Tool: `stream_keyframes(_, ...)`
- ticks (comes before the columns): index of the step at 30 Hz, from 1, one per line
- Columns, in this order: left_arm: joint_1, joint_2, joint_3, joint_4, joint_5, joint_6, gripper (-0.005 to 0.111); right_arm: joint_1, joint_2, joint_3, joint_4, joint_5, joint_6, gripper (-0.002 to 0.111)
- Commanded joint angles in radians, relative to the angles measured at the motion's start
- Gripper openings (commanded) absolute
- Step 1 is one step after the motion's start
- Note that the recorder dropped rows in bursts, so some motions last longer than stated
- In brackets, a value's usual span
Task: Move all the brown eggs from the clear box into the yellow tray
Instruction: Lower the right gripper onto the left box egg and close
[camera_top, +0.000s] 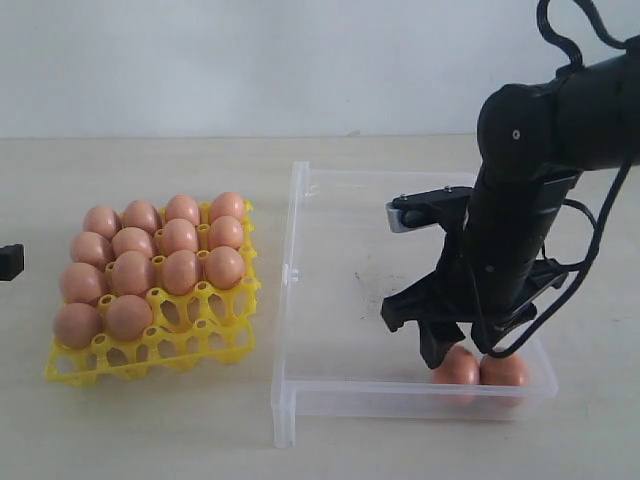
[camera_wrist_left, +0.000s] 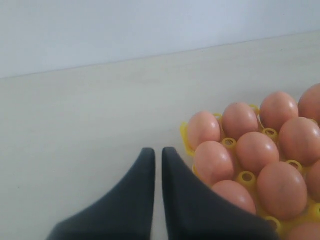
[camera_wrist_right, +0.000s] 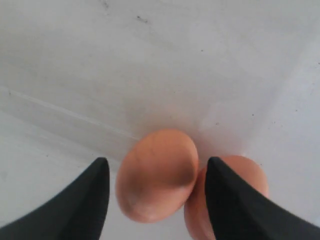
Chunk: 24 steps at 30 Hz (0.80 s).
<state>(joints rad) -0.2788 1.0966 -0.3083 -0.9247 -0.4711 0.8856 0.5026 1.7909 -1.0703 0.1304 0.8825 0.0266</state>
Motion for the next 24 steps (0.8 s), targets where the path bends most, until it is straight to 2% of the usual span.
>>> stream_keyframes(1,0.002,-0.008,0.004,0.005,-0.001,-0.016,0.004,-0.005,0.002,0.011,0.004,-0.068,0.001,0.051)
stream_keyframes(20,0.002,-0.008,0.004,0.005,-0.001,-0.017,0.004,-0.005,0.151,0.011,0.0,-0.062,0.017,0.051)
stream_keyframes(22,0.002,-0.008,0.004,0.005,-0.001,-0.017,0.004,-0.005,0.151,0.011,-0.001,-0.061,0.01,0.044)
stream_keyframes(24,0.002,-0.008,0.004,0.005,-0.001,-0.017,0.004,-0.005,0.151,0.011,-0.001,-0.061,-0.014,0.028)
